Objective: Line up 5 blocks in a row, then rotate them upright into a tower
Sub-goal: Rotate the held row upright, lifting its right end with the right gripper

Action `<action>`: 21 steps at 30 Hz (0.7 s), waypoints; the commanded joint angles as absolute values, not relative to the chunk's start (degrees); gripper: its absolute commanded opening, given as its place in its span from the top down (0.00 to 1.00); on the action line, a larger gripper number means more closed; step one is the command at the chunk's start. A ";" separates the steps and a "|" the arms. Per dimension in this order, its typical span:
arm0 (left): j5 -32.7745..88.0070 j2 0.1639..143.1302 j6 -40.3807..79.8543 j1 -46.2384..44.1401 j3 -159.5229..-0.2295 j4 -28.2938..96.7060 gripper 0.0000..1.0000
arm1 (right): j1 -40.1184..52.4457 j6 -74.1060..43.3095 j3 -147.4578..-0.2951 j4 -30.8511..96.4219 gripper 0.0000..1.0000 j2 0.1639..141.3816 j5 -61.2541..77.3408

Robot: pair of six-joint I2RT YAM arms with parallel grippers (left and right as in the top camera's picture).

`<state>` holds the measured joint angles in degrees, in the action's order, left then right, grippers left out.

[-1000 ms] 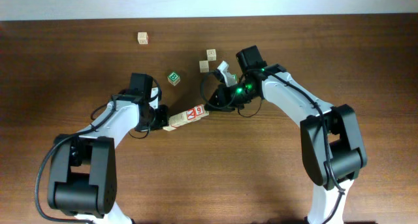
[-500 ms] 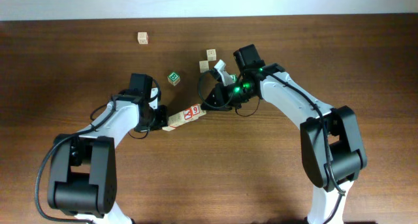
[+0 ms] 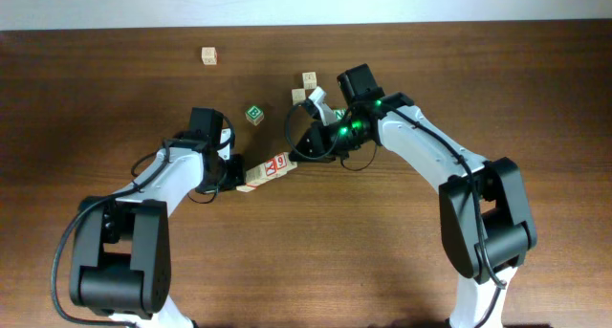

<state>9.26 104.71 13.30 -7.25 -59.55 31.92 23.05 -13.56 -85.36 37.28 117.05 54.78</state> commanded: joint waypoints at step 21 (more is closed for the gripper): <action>22.87 105.06 15.00 -10.13 -60.03 30.65 1.00 | 30.41 -15.55 -84.33 37.43 0.95 119.17 50.68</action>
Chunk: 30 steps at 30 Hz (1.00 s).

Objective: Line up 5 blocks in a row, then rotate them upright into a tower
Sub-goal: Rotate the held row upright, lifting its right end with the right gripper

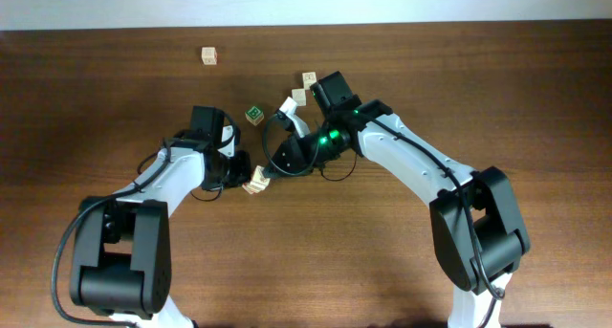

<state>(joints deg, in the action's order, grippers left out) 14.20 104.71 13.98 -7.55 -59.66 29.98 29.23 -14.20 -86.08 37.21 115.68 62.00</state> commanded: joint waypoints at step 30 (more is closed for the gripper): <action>17.67 105.06 20.21 0.32 -60.03 30.65 1.00 | 32.29 -19.20 -84.33 34.65 0.96 119.31 42.28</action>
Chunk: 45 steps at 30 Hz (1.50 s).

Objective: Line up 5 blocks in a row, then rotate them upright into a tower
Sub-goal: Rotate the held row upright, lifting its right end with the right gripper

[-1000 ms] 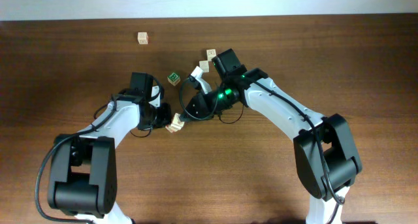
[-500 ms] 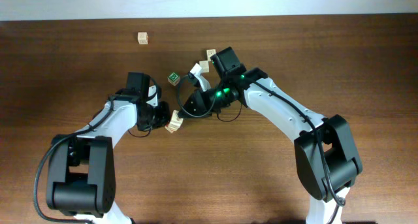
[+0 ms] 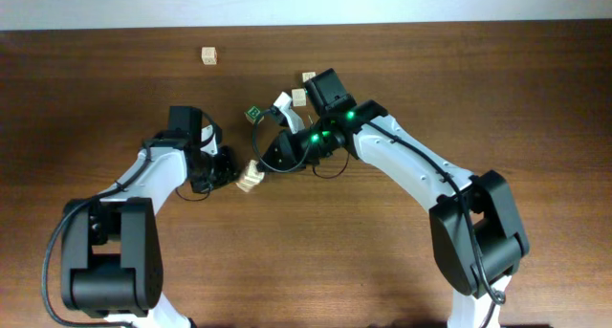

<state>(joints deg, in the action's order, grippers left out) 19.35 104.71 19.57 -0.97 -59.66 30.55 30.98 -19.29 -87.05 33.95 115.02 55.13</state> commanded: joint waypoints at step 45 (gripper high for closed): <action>22.17 105.06 21.89 -2.26 -60.03 30.68 1.00 | 34.17 -20.01 -86.94 34.24 0.96 119.31 41.76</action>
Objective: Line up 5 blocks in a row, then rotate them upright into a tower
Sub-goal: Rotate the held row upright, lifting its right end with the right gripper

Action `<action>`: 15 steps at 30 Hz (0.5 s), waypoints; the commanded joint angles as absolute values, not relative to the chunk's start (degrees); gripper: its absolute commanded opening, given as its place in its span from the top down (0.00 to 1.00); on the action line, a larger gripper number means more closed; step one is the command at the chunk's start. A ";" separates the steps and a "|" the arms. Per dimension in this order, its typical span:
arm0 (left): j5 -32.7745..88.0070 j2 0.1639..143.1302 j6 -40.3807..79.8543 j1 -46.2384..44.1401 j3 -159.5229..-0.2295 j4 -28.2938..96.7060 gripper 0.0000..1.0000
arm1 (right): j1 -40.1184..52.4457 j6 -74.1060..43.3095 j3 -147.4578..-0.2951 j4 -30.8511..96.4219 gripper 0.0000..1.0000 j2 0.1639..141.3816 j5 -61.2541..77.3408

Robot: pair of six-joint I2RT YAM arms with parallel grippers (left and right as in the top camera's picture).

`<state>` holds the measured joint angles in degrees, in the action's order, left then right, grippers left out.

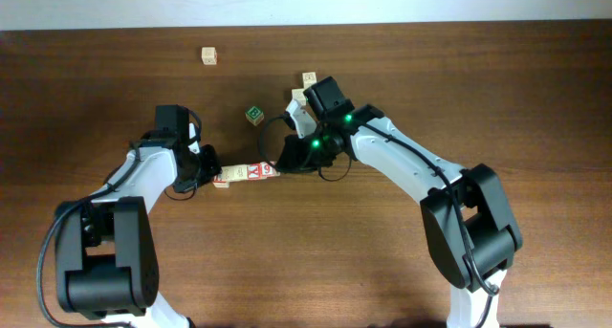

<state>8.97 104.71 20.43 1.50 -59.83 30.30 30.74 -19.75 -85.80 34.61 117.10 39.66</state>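
A short row of joined wooden blocks (247,172) with red letters lies level on the table, running left to right. My left gripper (205,171) is at its left end and my right gripper (283,160) is at its right end. Both are close against the row. The overhead view does not show whether either pair of fingers is closed on it. A green-lettered block (253,115) sits behind the row. Two pale blocks (305,87) lie by the right wrist, and a single block (208,55) sits far back on the left.
The dark wooden table (459,98) reaches a white back edge at the top. The right arm's cable loops over the table just behind the row. The two pale blocks lie very close to the right arm's wrist.
The row of blocks looked short and stood nearly front-to-back; now it lies long and level, left to right. The left gripper has moved left and the right gripper slightly right, one at each end.
The row first lay slanted between the two grippers, its right end farther back. Then it looked much shorter, with the right gripper moved left over it. It then stood nearly front-to-back beside the left gripper. Now it lies level between both grippers, further left.
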 commanded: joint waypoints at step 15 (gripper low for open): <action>28.12 105.06 23.94 -2.52 -60.03 31.07 1.00 | 34.17 -19.42 -87.46 35.79 0.96 119.15 42.09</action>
